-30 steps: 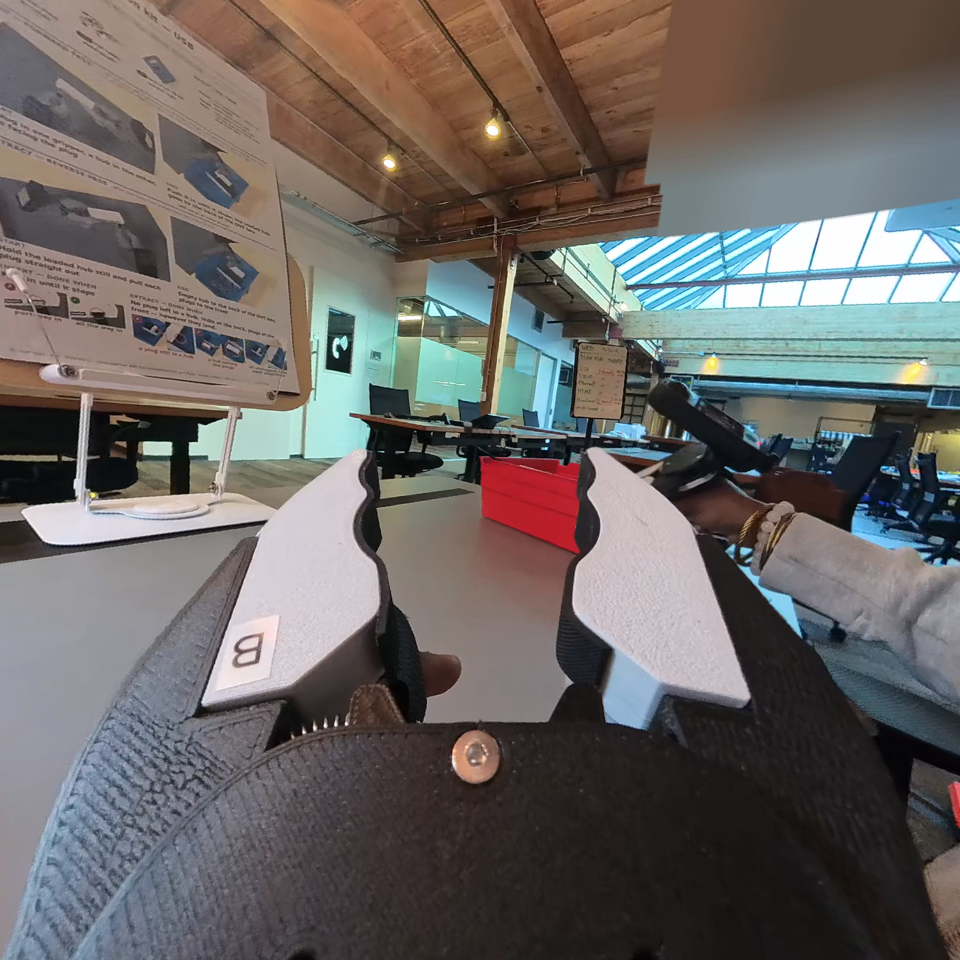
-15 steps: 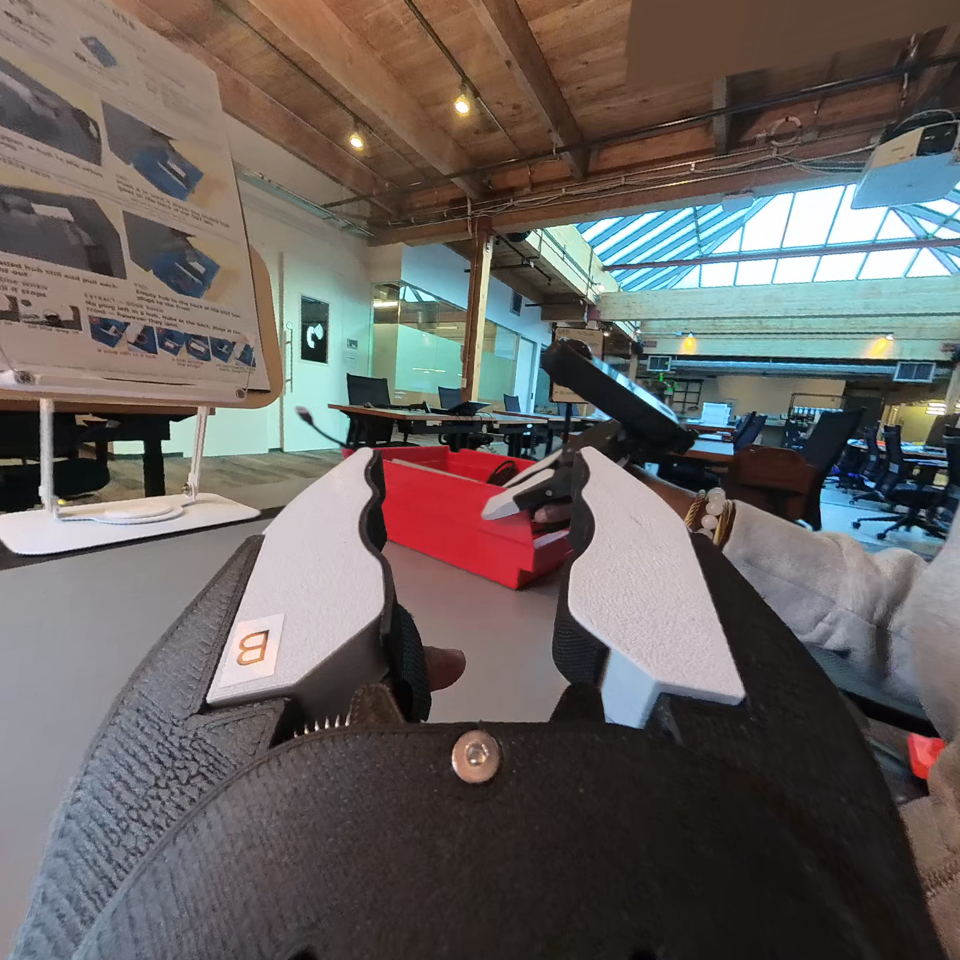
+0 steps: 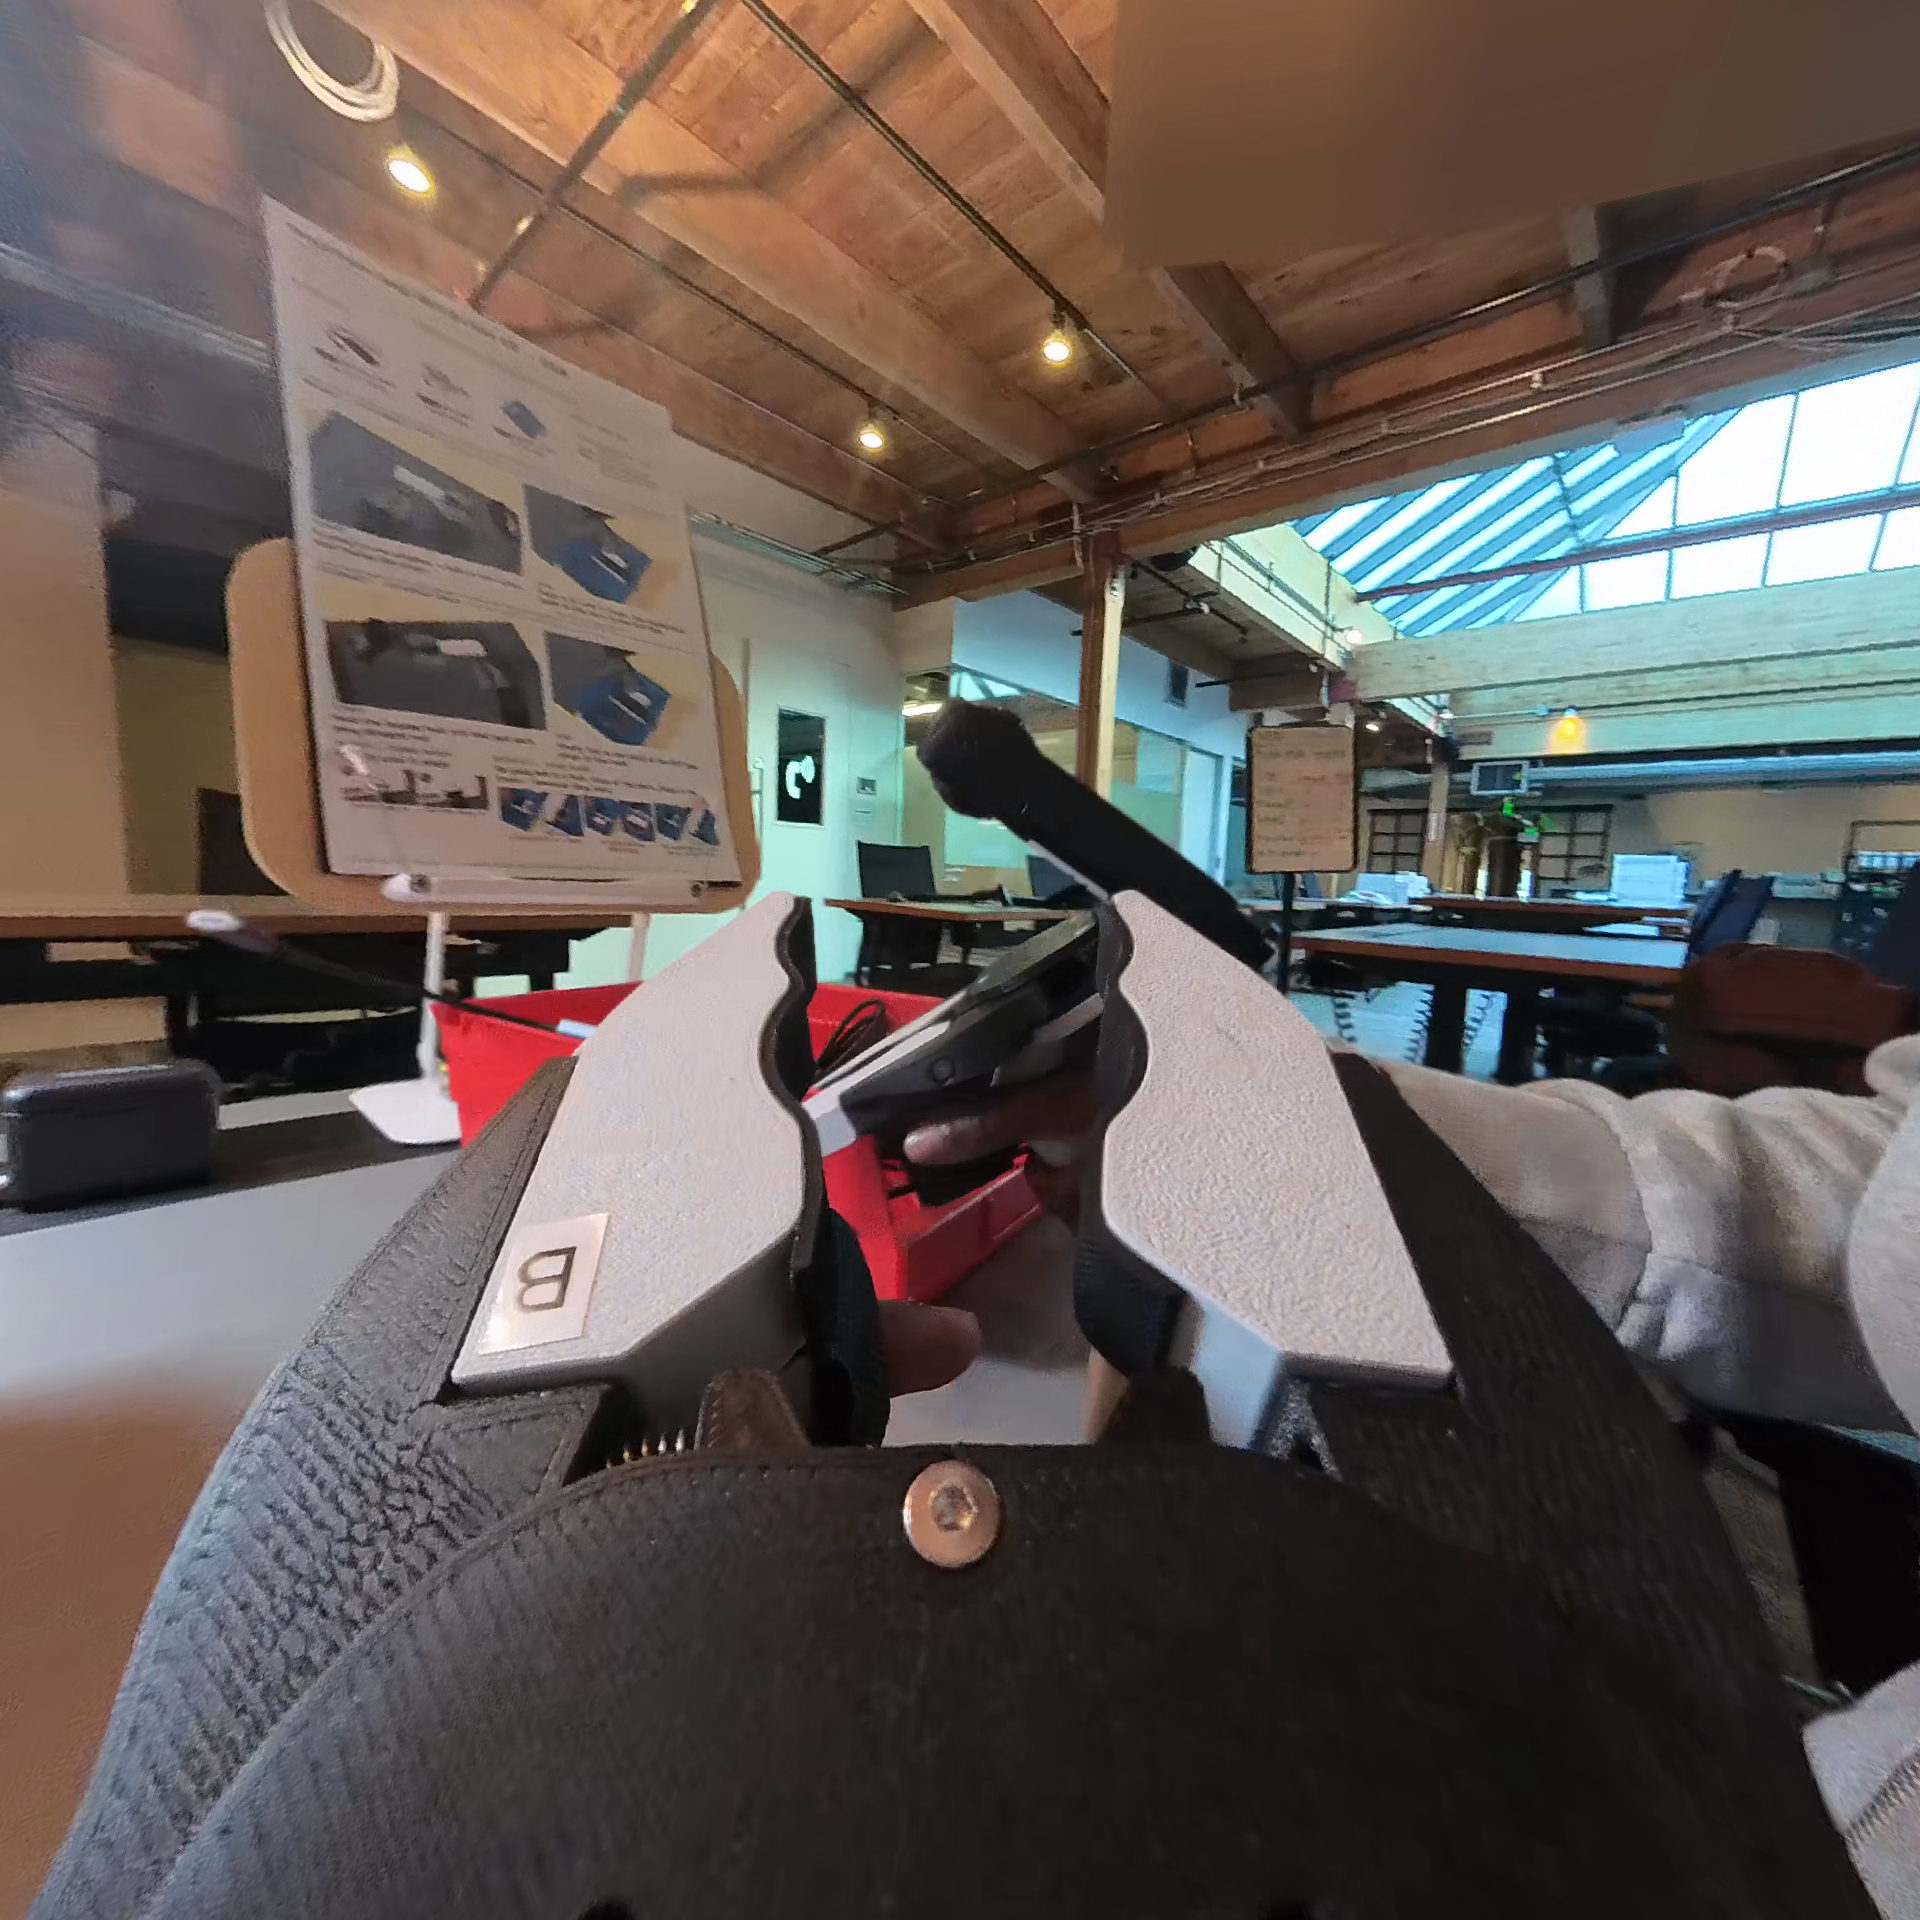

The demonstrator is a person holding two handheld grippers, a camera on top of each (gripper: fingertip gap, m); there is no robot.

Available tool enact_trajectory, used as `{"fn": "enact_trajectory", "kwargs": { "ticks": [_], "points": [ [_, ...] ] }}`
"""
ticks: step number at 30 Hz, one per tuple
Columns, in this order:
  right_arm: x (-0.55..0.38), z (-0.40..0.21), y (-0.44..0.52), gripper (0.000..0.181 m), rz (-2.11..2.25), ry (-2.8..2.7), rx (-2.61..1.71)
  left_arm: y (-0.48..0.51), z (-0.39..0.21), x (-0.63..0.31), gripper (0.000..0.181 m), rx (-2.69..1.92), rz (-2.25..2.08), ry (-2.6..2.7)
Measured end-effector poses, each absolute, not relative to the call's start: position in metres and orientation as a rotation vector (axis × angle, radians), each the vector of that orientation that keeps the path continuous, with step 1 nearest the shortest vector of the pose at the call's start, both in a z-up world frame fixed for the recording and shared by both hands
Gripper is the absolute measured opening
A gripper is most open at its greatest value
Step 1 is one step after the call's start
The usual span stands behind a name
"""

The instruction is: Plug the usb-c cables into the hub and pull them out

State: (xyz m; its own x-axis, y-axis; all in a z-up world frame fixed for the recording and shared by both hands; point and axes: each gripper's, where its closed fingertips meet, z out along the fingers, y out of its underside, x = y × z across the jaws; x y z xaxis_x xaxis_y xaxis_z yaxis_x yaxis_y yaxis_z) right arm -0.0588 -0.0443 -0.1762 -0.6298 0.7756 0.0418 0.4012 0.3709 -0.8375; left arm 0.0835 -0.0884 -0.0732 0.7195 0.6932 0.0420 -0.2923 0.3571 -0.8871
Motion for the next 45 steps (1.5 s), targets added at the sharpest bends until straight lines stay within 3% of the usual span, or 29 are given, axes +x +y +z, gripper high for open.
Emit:
{"fn": "enact_trajectory", "kwargs": {
  "ticks": [9,14,19,23,25,26,27,32,41,42,45],
  "points": [
    [-0.039,-0.174,-0.159,0.039,1.403,-2.407,-0.845,-0.135,-0.058,0.086,0.049,-1.017,0.875,-0.55],
    [-0.026,-0.164,-0.189,0.038,1.605,-2.441,-0.828,-0.224,-0.053,0.08,0.05,-0.989,1.182,-0.832],
    [0.02,-0.115,-0.199,0.063,2.108,-2.135,-0.683,-0.376,-0.091,0.057,0.064,-1.055,1.392,-1.333],
    [0.049,-0.144,-0.225,0.091,2.024,-2.199,-0.592,-0.459,-0.124,0.028,0.064,-1.13,1.387,-1.554],
    [0.052,-0.148,-0.231,0.085,1.965,-2.202,-0.555,-0.472,-0.152,0.013,0.062,-1.24,1.228,-1.661],
    [0.052,-0.146,-0.232,0.079,1.96,-2.178,-0.543,-0.479,-0.164,0.01,0.05,-1.296,1.198,-1.709],
    [0.052,-0.146,-0.234,0.075,1.954,-2.171,-0.54,-0.481,-0.172,0.008,0.021,-1.372,1.186,-1.711],
    [0.045,-0.161,-0.239,0.071,1.889,-2.265,-0.632,-0.444,-0.168,0.027,0.004,-1.425,1.116,-1.598],
    [0.036,-0.18,-0.242,0.068,1.723,-2.35,-0.722,-0.383,-0.173,0.128,0.009,-1.564,1.201,-1.627],
    [0.033,-0.182,-0.242,0.06,1.675,-2.336,-0.719,-0.379,-0.173,0.132,0.011,-1.54,1.188,-1.596],
    [0.029,-0.184,-0.241,0.042,1.572,-2.307,-0.699,-0.38,-0.173,0.125,0.039,-1.439,1.187,-1.515]
  ]
}}
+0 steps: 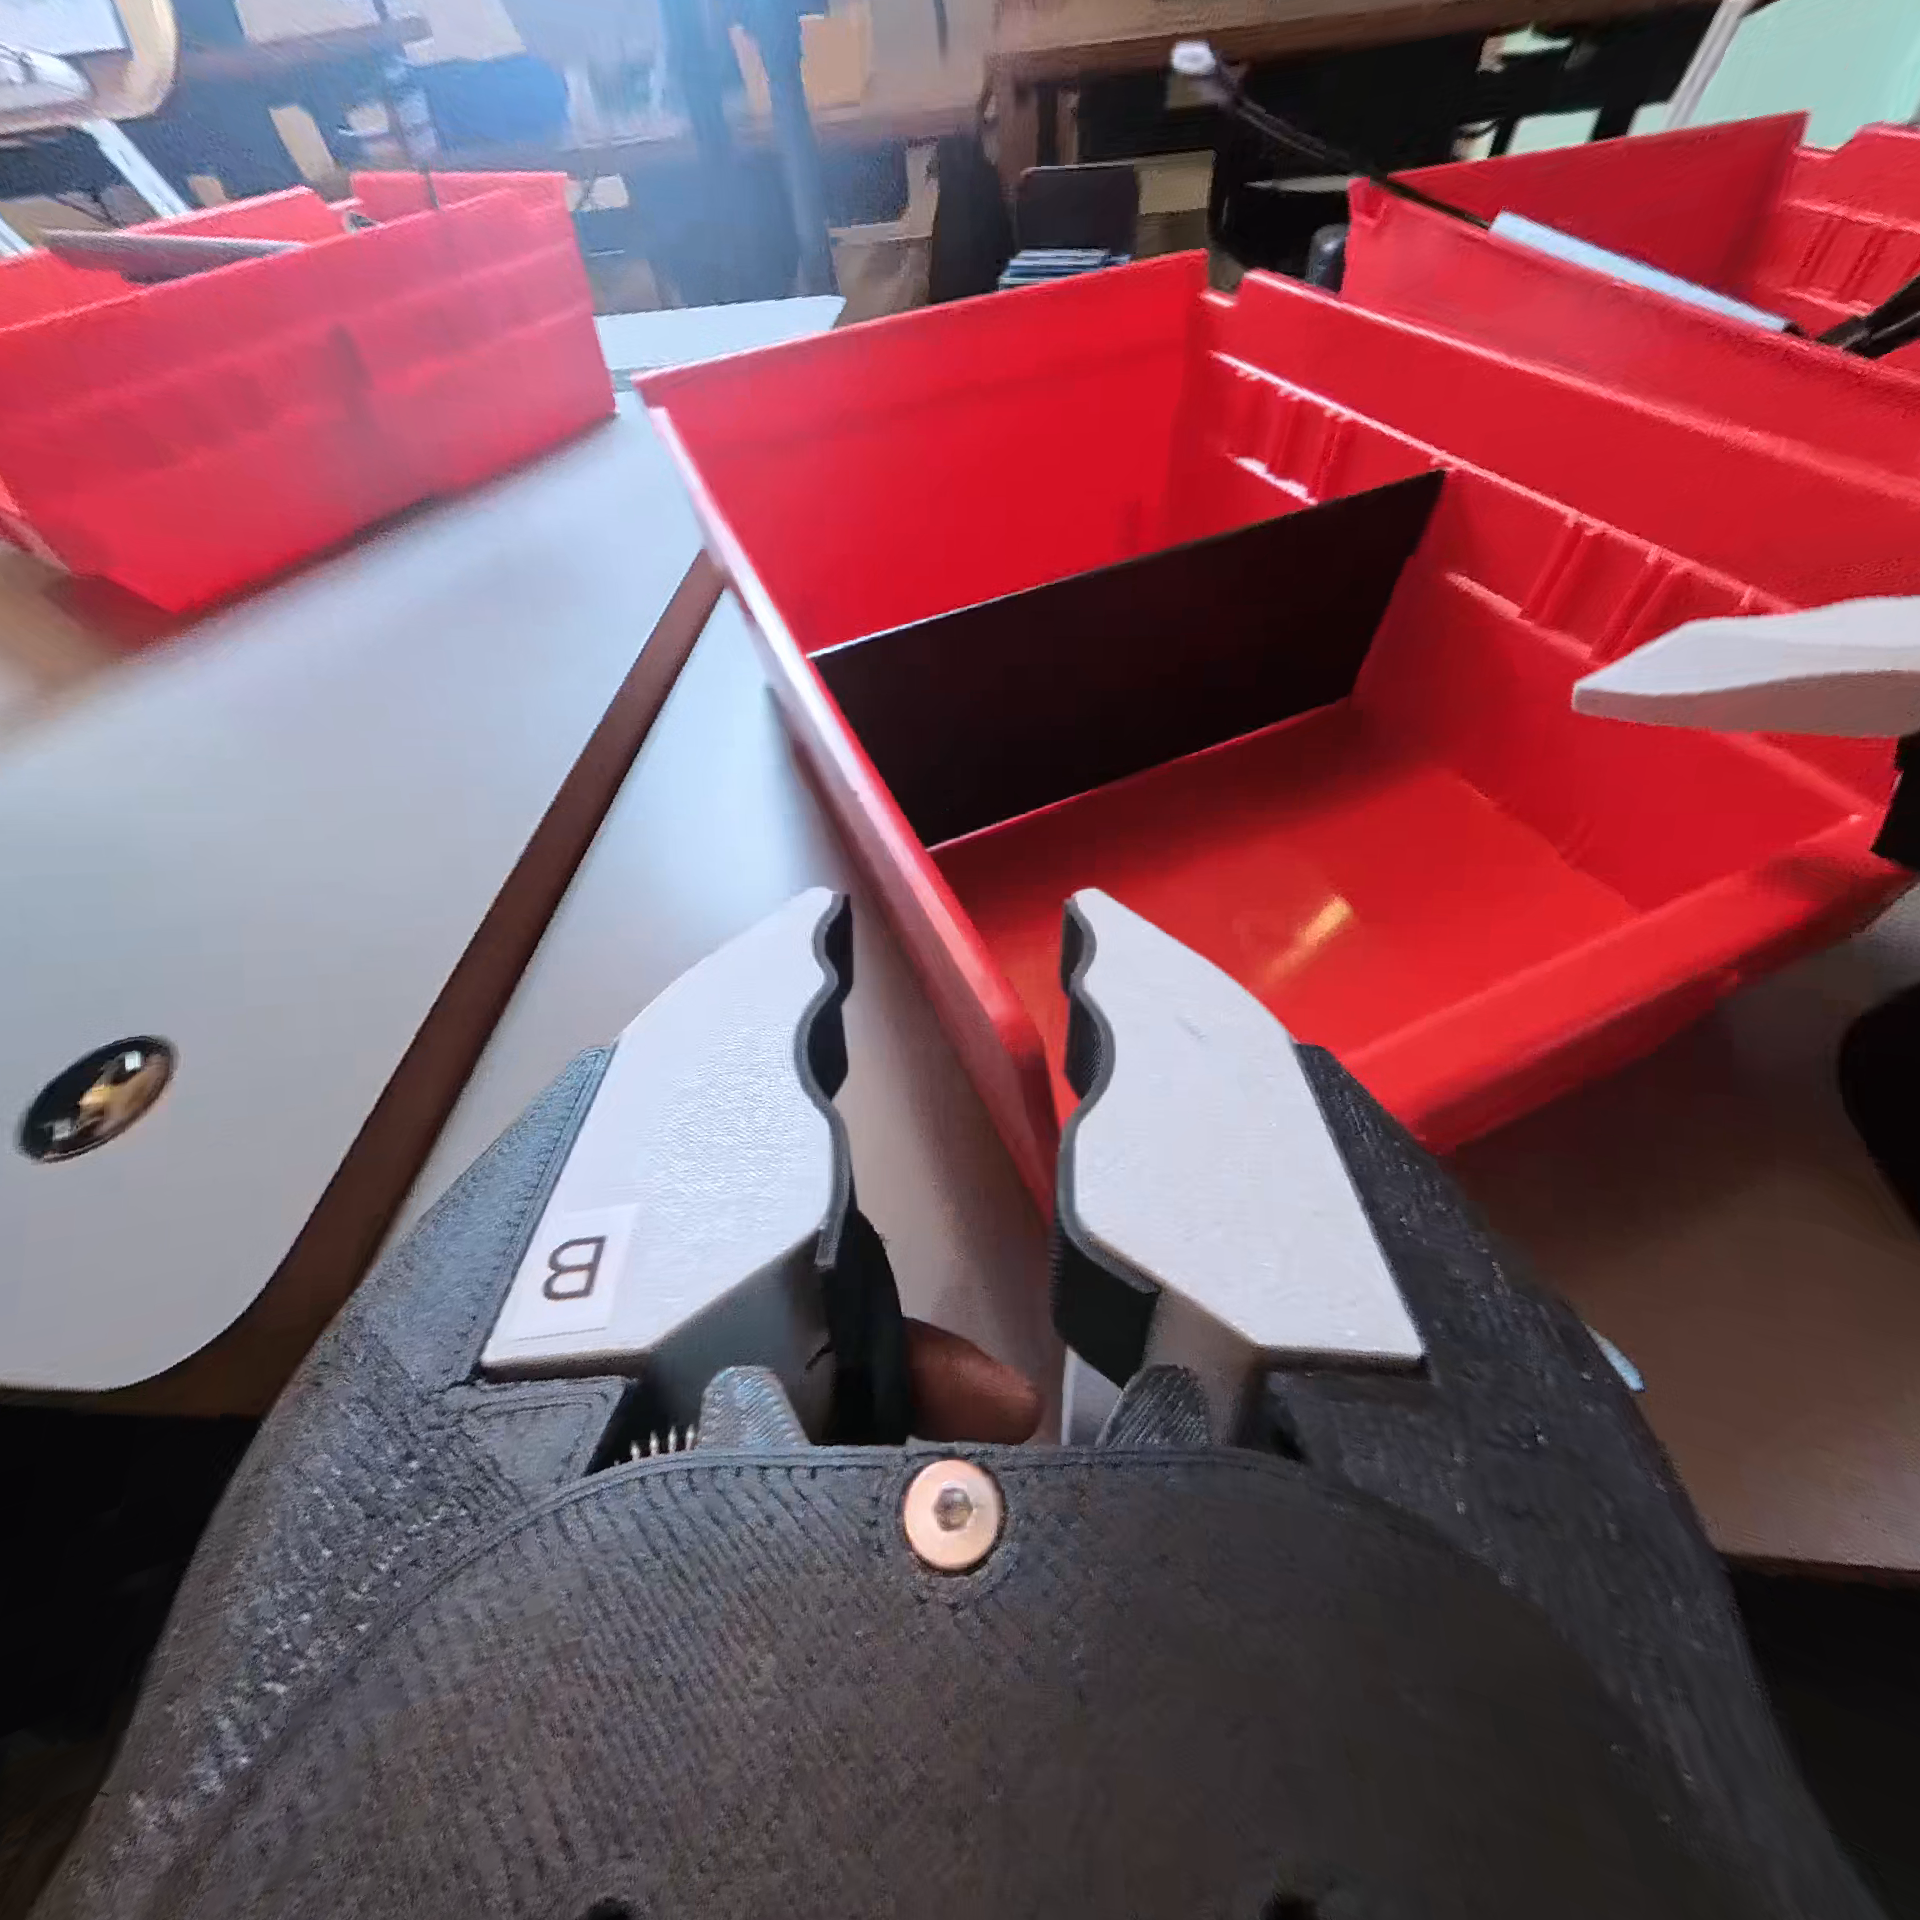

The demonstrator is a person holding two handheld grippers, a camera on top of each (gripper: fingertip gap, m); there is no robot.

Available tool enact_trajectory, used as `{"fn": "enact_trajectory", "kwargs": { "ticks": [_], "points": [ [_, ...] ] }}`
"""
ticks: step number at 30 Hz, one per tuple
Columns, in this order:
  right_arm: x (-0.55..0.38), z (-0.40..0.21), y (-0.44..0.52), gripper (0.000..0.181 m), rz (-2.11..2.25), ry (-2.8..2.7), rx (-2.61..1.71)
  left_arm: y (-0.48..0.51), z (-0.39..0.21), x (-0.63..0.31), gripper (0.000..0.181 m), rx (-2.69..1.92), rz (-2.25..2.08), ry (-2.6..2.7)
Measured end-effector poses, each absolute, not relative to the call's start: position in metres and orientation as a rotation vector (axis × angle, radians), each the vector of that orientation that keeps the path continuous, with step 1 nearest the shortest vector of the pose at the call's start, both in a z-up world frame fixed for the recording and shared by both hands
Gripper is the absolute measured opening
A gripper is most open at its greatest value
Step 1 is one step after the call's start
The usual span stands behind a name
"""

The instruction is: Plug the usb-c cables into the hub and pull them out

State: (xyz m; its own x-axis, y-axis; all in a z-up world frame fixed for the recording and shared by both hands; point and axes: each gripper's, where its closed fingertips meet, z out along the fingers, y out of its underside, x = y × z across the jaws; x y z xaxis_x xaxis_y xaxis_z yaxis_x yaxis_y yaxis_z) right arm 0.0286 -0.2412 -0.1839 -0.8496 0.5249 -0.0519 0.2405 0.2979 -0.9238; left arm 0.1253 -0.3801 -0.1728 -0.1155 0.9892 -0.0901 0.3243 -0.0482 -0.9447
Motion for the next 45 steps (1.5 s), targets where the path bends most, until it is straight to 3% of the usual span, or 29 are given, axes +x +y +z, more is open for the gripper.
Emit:
{"fn": "enact_trajectory", "kwargs": {
  "ticks": [2,4,8,13,19,25,30,35,45],
  "points": [
    [0.026,-0.183,-0.241,0.03,1.506,-2.282,-0.65,-0.375,-0.176,0.12,0.038,-1.408,1.171,-1.489],
    [0.025,-0.182,-0.242,0.029,1.487,-2.274,-0.639,-0.381,-0.172,0.123,0.024,-1.323,1.281,-1.561],
    [0.023,-0.144,-0.233,0.022,1.595,-2.109,-0.623,-0.377,-0.12,0.13,0.008,-1.112,1.597,-1.494],
    [0.021,-0.06,-0.186,0.016,1.698,-1.912,-0.592,-0.329,-0.036,0.139,0.01,-1.014,1.742,-1.324],
    [0.009,-0.036,-0.042,0.013,1.588,-1.739,-0.77,-0.202,-0.008,0.106,0.017,-1.117,1.578,-1.084],
    [0.0,-0.061,0.137,0.008,1.333,-1.52,-1.068,-0.044,-0.035,0.047,0.023,-1.256,1.243,-0.846],
    [-0.016,-0.096,0.23,0.007,1.136,-1.472,-1.226,0.047,-0.081,0.001,0.027,-1.392,0.998,-0.813],
    [-0.042,-0.139,0.274,0.006,1.028,-1.568,-1.357,0.095,-0.125,-0.03,0.033,-1.55,0.74,-0.859],
    [-0.056,-0.156,0.306,0.006,0.975,-1.574,-1.399,0.127,-0.156,-0.038,0.04,-1.679,0.664,-0.797]
  ]
}}
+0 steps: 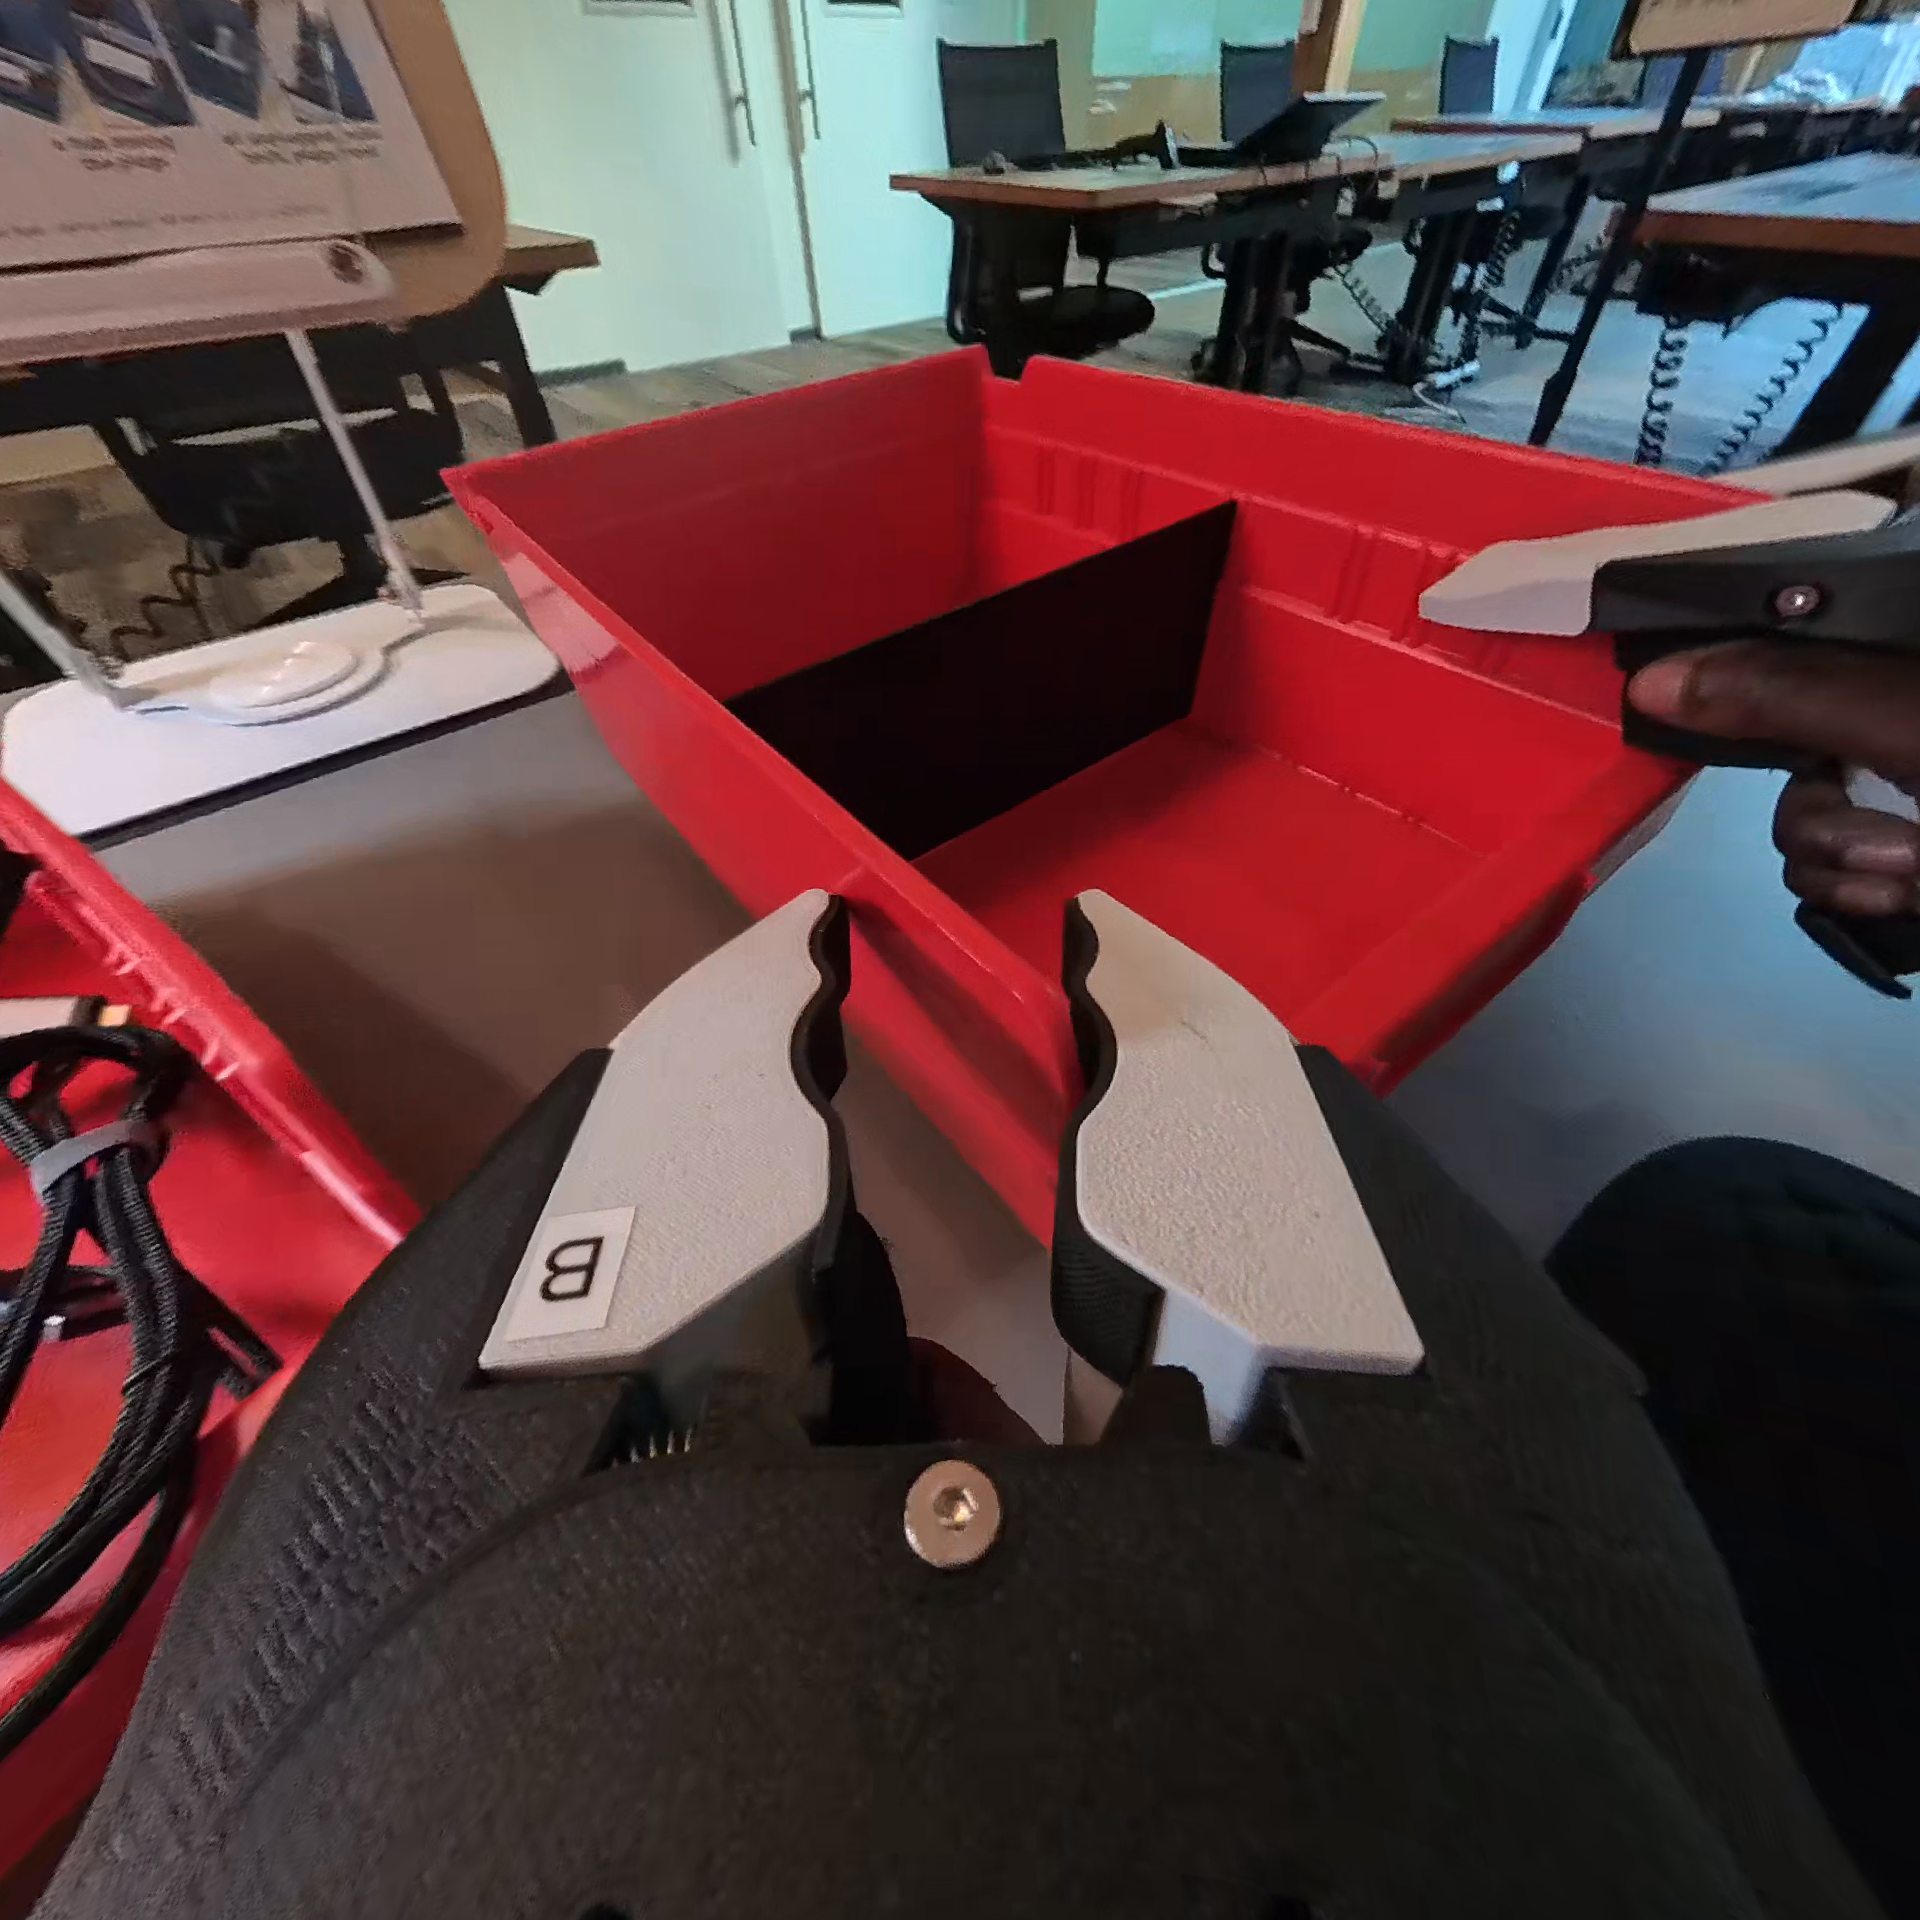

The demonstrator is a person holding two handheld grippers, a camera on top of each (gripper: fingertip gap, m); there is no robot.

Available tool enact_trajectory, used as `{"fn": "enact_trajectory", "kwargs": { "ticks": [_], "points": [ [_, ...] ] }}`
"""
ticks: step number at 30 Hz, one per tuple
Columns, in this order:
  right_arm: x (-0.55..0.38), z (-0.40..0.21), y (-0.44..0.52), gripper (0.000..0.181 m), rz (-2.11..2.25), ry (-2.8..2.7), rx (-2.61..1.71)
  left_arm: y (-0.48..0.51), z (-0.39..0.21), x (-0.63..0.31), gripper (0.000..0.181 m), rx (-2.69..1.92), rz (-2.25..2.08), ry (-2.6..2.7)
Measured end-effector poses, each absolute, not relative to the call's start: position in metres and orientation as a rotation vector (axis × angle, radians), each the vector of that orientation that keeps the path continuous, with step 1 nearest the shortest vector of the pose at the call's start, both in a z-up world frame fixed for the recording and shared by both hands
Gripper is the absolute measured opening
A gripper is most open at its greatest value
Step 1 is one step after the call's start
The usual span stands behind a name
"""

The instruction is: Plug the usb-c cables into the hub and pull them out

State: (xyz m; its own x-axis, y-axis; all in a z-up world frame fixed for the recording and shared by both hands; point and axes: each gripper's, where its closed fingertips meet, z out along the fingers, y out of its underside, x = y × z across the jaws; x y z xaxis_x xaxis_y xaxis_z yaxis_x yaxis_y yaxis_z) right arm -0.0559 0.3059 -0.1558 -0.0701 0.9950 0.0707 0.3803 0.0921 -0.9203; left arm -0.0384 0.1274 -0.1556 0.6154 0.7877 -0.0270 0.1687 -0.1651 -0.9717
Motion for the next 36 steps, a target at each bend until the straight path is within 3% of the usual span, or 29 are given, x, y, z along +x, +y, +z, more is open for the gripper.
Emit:
{"fn": "enact_trajectory", "kwargs": {
  "ticks": [8,10,12,13,15,17,18,22,23,26,29,36],
  "points": [
    [-0.042,-0.175,0.339,0.006,0.929,-1.535,-1.49,0.161,-0.174,-0.04,0.041,-1.802,0.603,-0.692],
    [-0.038,-0.182,0.346,0.006,0.991,-1.518,-1.574,0.169,-0.176,-0.031,0.049,-1.795,0.481,-0.657],
    [-0.035,-0.173,0.351,0.007,1.132,-1.435,-1.599,0.171,-0.174,-0.024,0.069,-1.763,0.354,-0.681],
    [-0.033,-0.162,0.356,0.017,1.201,-1.382,-1.585,0.166,-0.17,-0.024,0.083,-1.737,0.34,-0.7],
    [-0.026,-0.137,0.372,0.055,1.263,-1.276,-1.546,0.148,-0.153,-0.02,0.1,-1.692,0.376,-0.704],
    [-0.017,-0.106,0.372,0.089,1.318,-1.265,-1.398,0.119,-0.128,-0.006,0.101,-1.653,0.466,-0.622],
    [-0.011,-0.09,0.361,0.095,1.36,-1.314,-1.284,0.101,-0.117,0.003,0.1,-1.652,0.508,-0.567],
    [0.033,-0.076,0.259,0.061,1.524,-1.958,-0.727,0.005,-0.12,0.009,0.072,-1.852,0.709,-0.586],
    [0.037,-0.077,0.249,0.07,1.475,-2.058,-0.681,-0.015,-0.128,0.009,0.062,-1.931,0.74,-0.59],
    [0.039,-0.062,0.234,0.068,1.298,-2.159,-0.473,-0.051,-0.151,0.012,0.05,-2.072,0.719,-0.597],
    [0.044,-0.075,0.213,0.065,1.182,-2.387,-0.289,-0.061,-0.165,0.009,0.05,-2.094,0.646,-0.631],
    [0.025,-0.207,0.234,0.065,0.516,-2.699,-0.217,-0.075,-0.21,-0.021,0.063,-2.306,0.75,-0.656]
  ]
}}
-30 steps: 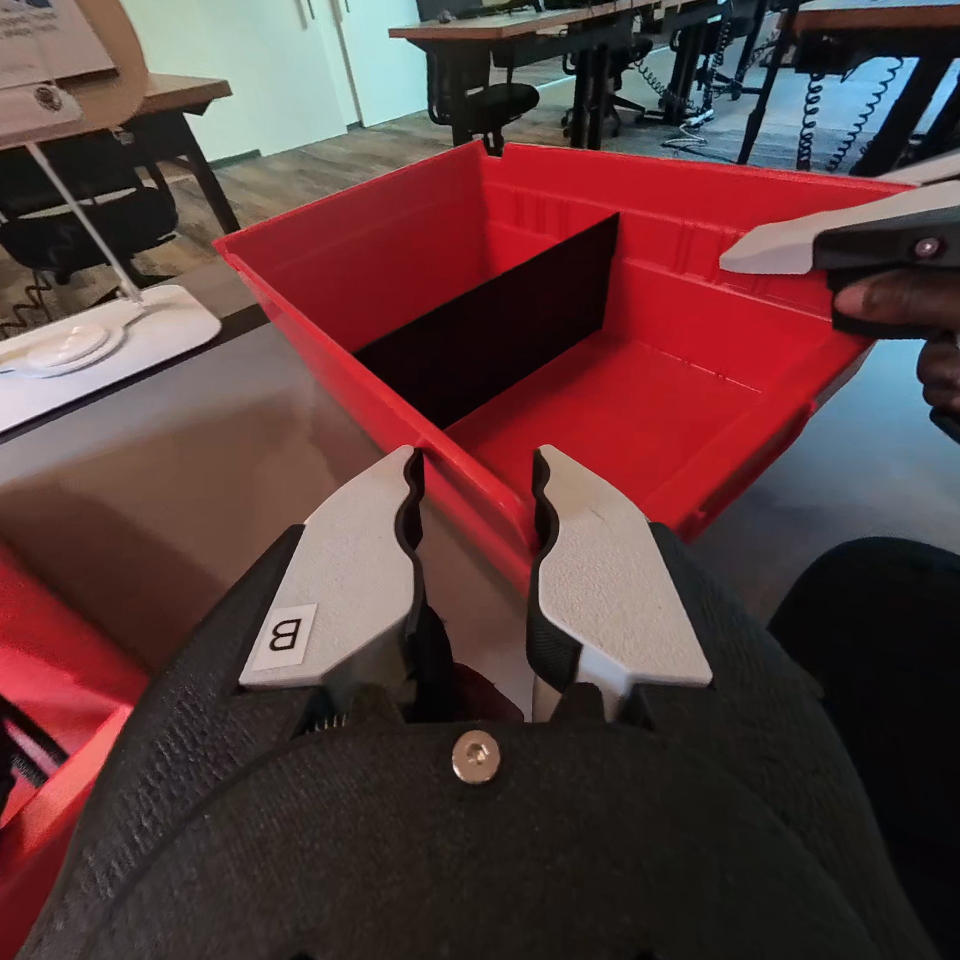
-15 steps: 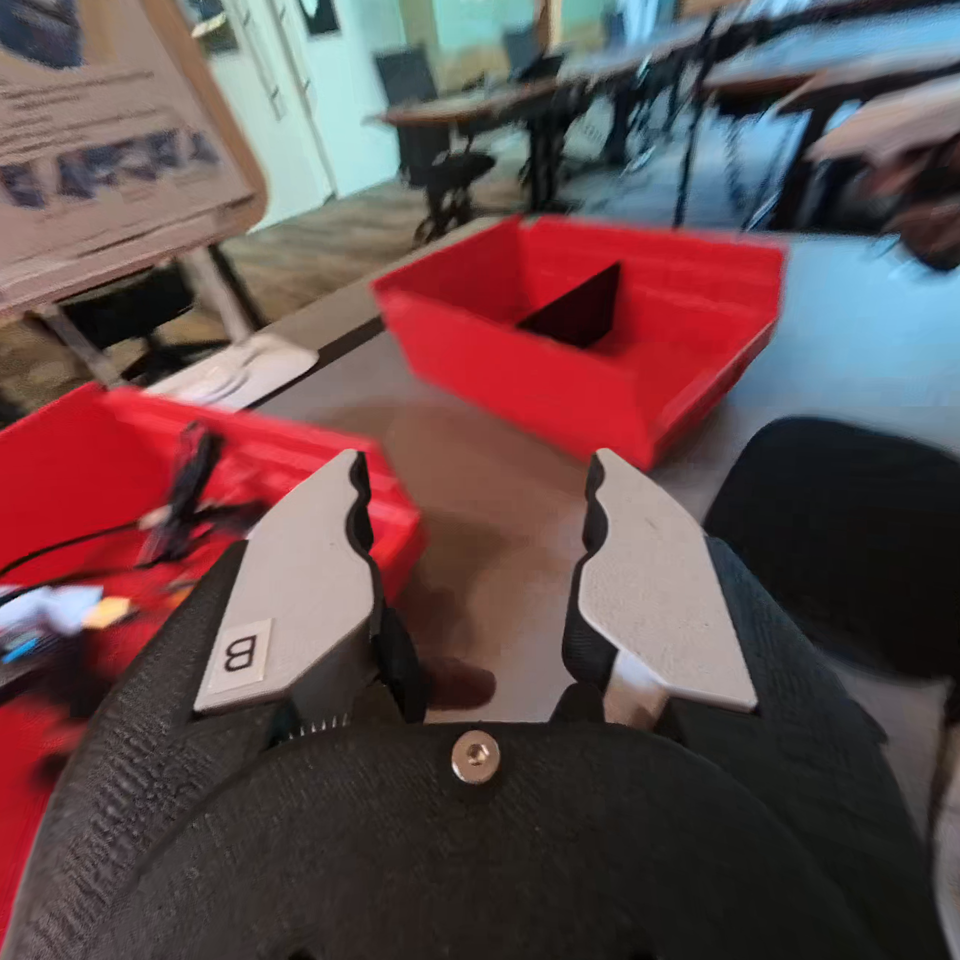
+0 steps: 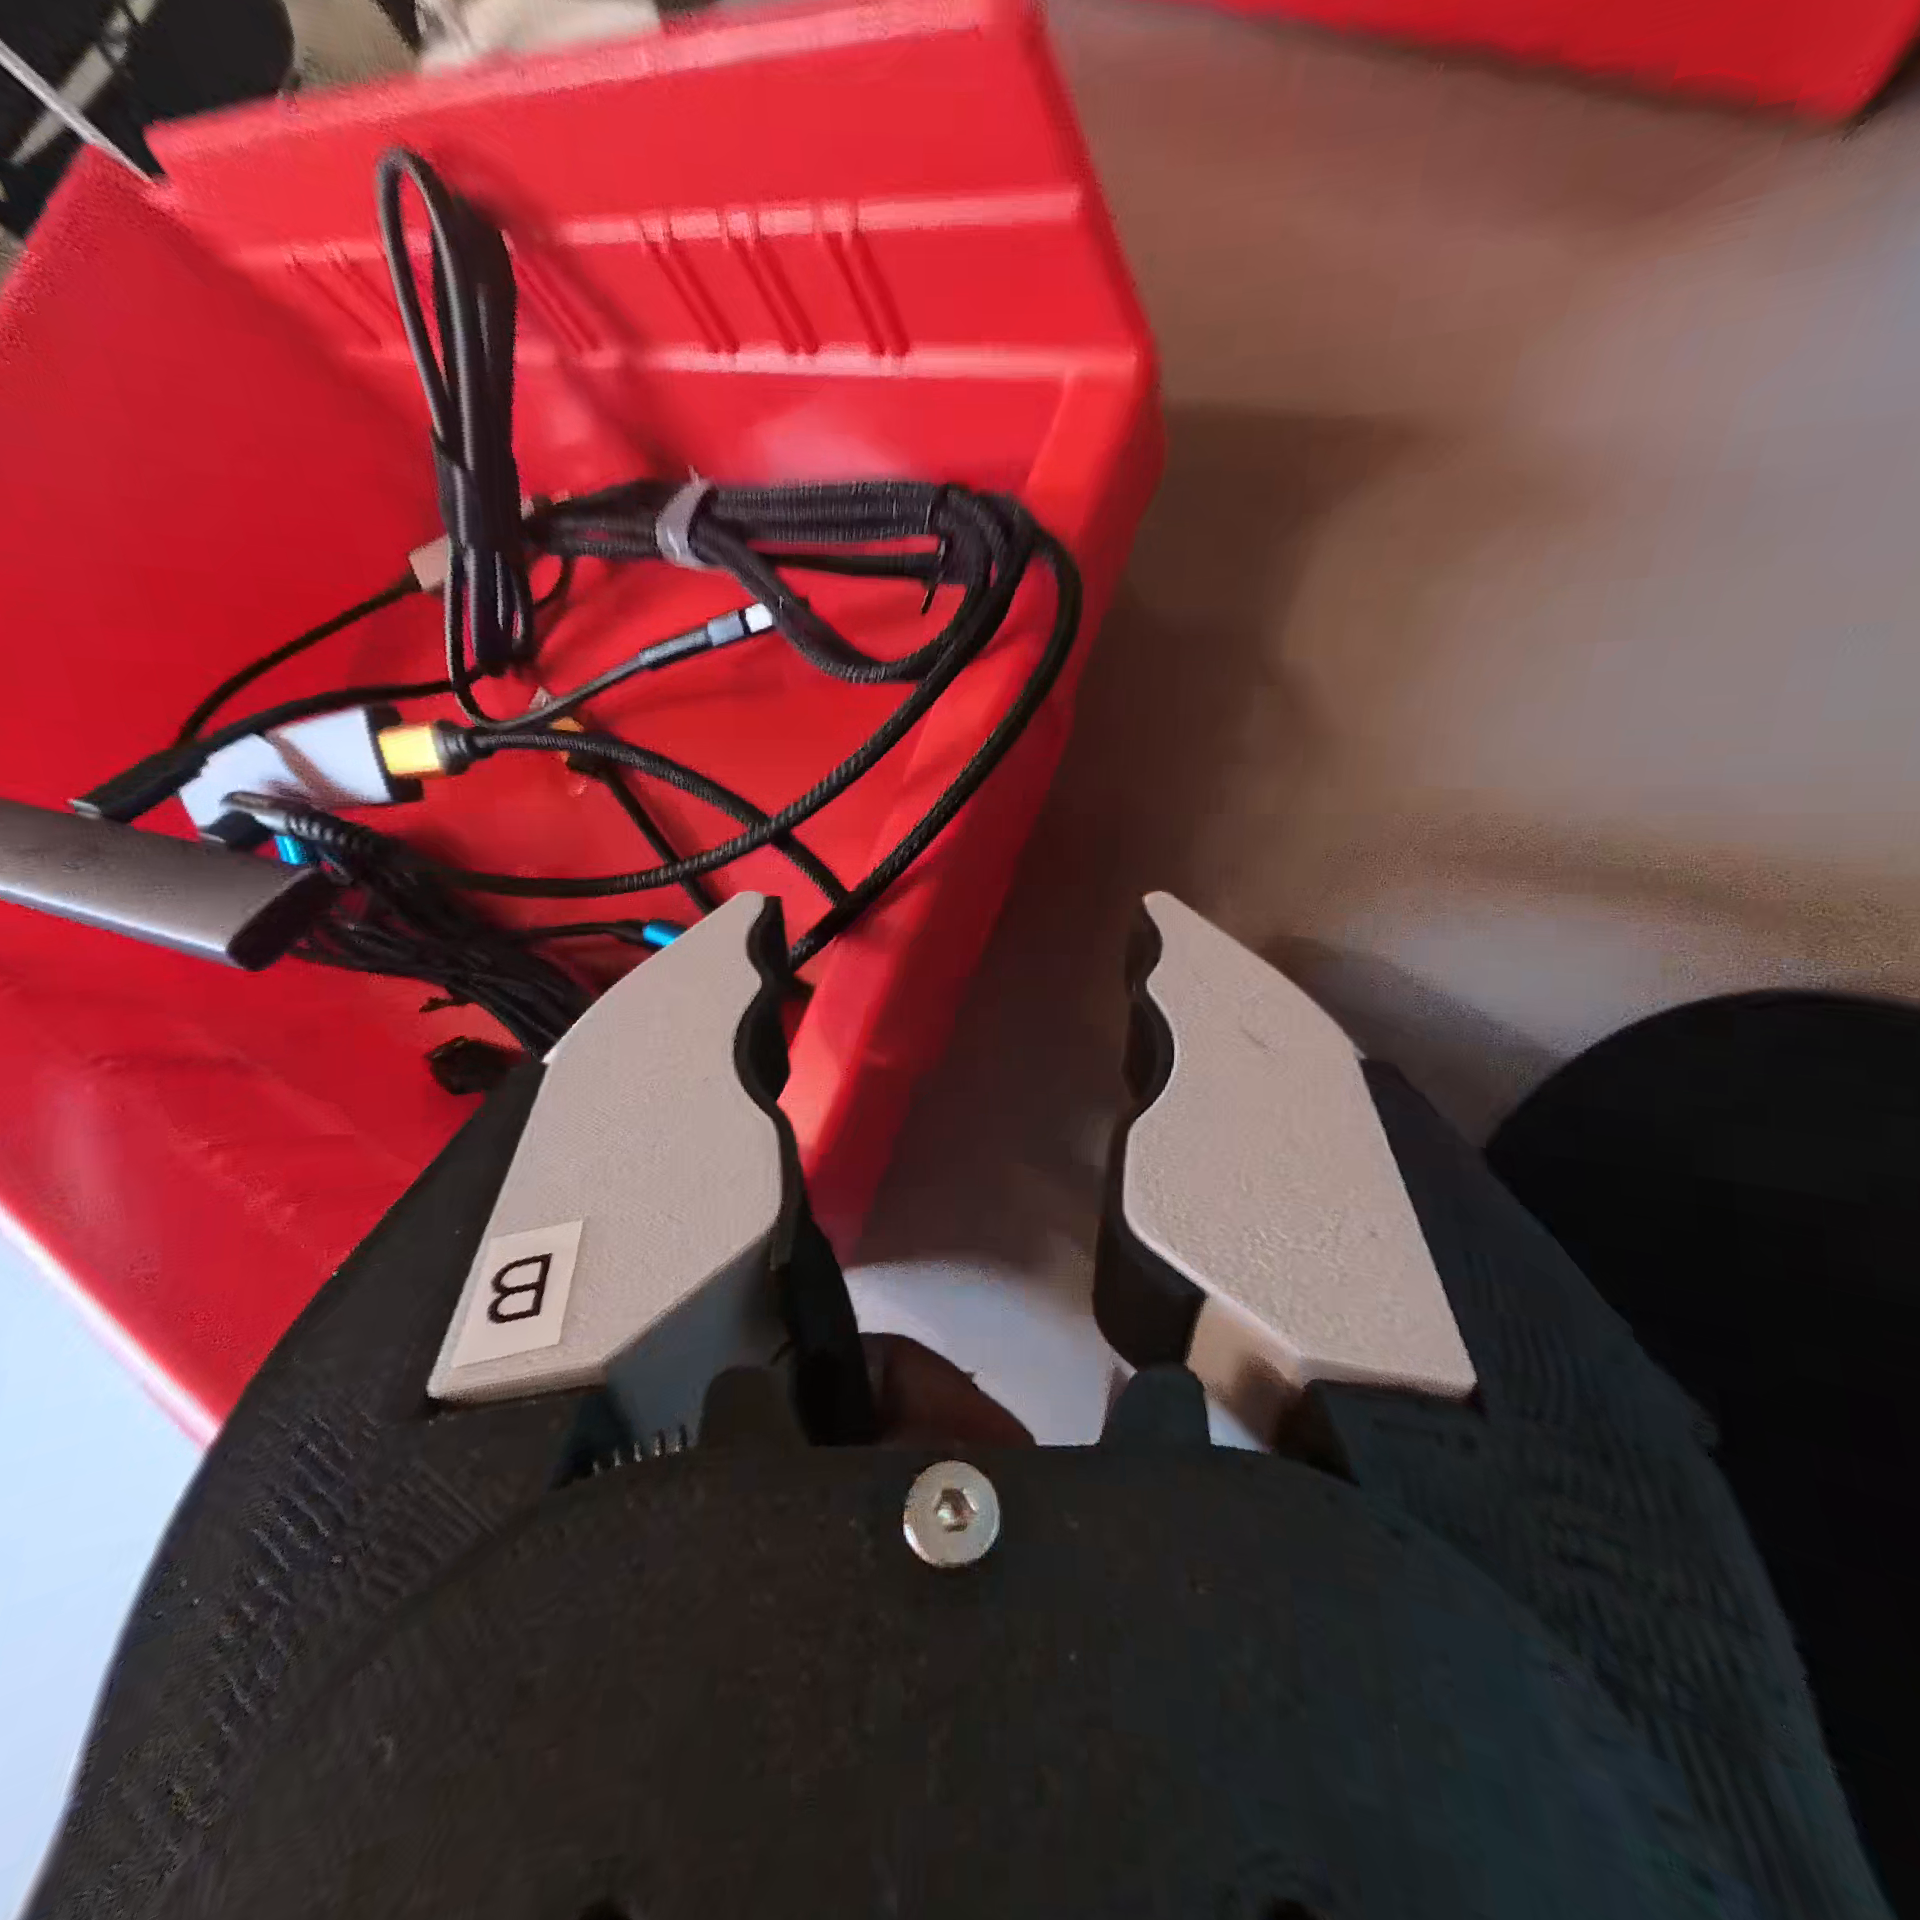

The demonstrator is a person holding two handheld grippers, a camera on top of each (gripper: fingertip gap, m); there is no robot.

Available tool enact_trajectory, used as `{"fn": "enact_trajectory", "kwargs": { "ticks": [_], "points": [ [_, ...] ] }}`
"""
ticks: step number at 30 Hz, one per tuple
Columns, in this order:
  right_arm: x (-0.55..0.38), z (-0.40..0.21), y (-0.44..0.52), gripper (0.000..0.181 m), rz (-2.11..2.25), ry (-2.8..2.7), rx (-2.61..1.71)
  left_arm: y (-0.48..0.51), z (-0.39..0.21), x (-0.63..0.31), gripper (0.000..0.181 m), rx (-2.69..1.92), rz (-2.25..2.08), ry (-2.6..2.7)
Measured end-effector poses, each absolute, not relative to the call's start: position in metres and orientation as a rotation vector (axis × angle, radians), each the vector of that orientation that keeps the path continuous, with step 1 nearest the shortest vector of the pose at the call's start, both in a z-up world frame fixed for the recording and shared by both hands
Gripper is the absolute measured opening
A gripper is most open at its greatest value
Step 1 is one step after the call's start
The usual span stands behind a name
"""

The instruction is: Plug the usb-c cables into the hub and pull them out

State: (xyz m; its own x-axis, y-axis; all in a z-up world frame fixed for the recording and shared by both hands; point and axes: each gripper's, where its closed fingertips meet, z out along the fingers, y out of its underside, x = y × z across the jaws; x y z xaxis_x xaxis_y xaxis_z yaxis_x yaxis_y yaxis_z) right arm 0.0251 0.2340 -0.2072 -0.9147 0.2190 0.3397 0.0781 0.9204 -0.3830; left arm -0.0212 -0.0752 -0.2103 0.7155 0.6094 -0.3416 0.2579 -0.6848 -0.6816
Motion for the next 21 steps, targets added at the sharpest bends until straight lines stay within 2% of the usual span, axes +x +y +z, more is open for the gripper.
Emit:
{"fn": "enact_trajectory", "kwargs": {
  "ticks": [3,5,21],
  "points": [
    [0.01,-0.221,0.243,0.057,0.435,-2.629,-0.235,-0.093,-0.223,-0.03,0.052,-2.385,0.802,-0.677],
    [0.017,-0.228,0.242,0.03,0.438,-2.683,-0.229,-0.109,-0.226,-0.031,0.041,-2.462,0.817,-0.651],
    [0.034,-0.23,0.314,0.031,0.322,-2.685,-0.435,-0.208,-0.228,0.046,0.041,-2.528,0.678,-0.615]
  ]
}}
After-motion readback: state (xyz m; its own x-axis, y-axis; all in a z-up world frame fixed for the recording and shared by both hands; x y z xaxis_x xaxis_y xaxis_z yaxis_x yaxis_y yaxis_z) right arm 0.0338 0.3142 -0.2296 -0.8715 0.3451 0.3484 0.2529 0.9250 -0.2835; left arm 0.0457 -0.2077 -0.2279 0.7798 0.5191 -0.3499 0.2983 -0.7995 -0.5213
